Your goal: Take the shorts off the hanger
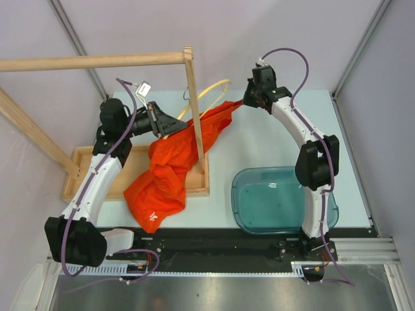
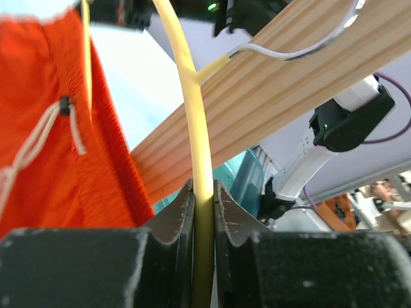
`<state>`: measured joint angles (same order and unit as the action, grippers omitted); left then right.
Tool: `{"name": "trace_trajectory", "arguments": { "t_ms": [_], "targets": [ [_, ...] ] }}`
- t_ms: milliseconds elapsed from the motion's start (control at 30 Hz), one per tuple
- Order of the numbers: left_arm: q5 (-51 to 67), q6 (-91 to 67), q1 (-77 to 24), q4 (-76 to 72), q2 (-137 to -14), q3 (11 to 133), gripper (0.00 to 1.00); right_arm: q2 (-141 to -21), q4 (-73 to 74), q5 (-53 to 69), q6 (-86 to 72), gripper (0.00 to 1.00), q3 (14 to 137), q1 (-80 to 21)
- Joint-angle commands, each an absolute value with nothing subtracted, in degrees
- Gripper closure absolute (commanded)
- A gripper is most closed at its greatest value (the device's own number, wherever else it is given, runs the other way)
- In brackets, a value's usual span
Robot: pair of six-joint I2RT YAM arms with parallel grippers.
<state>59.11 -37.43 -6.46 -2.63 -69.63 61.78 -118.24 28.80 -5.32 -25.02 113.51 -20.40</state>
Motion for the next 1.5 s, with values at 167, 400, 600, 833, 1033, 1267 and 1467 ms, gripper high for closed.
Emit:
{"name": "trace_trajectory", "arguments": {
  "t_ms": [167, 400, 600, 833, 1033, 1267, 1467],
  "targets": [
    [66.5, -39.7, -5.7, -7.3, -65.8, 66.1, 1.0, -115.6, 24.5, -13.1, -21.1, 1.0, 106.7, -14.5],
    [62.3, -39.9, -5.7, -8.3, -67.0, 66.1, 1.0, -103.7, 15.8, -4.0, -27.4, 1.0, 91.5, -18.2],
    [51.8, -42.4, -5.7, -11.2, -65.8, 62.8, 1.0, -99.1, 12.7, 5.1, -27.1, 1.0, 87.8, -22.8],
    [37.4, -48.7, -5.7, -24.5, -64.2, 56.9, 1.0, -94.5, 8.1, 9.1, -25.6, 1.0, 83.8, -26.1],
    [34.7, -46.6, -5.5, -24.2, -69.0, 62.0, 1.0, -93.0, 6.6, 9.0, -27.9, 1.0, 84.6, -24.9],
    [33.6, -48.4, -4.7, 9.6, -76.3, 75.8, 1.0, -96.4, 13.9, 5.5, -28.2, 1.0, 91.2, -22.2],
    [41.5, -53.5, -4.0, 3.6, -66.5, 60.4, 1.0, -96.6, 13.6, 6.9, -28.1, 1.0, 89.5, -21.3]
  ]
}}
